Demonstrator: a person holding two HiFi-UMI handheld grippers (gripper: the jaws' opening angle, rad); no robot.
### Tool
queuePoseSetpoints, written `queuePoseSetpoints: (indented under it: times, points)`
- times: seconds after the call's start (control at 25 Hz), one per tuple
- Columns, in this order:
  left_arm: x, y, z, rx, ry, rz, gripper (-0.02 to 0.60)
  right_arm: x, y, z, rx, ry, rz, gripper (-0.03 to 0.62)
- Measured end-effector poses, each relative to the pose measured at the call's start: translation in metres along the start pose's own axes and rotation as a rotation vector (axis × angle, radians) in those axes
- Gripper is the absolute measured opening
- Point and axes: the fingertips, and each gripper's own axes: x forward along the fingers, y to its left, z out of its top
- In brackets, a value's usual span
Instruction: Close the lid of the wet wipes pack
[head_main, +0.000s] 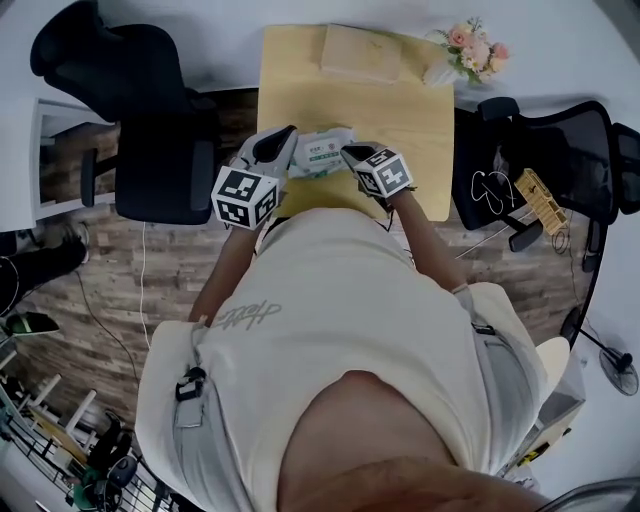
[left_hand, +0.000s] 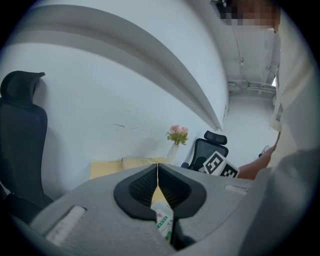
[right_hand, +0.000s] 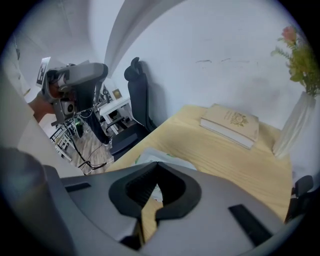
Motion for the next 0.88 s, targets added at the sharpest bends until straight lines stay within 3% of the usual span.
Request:
queuePoseSetpoints:
  times: [0.28,0.52,0.88]
  points:
    - [0.010,-0.003,0.026,-0.042,-0.051,-0.030,0.017,-0.042,-0.008,0.040,0.006,-0.168,-0.025,0.003]
    - [0.008,0.010,0.048,-0.070,-0.114,0.016,0.017,-0.070,-0.013,0.072,-0.026,-0.272,-0.052,0.003]
    - [-0.001,0.025,0.077,-0.034,-0.163,0.052,0.017,-0.091,-0.011,0.111,-0.028,-0.367,-0.028,0.003]
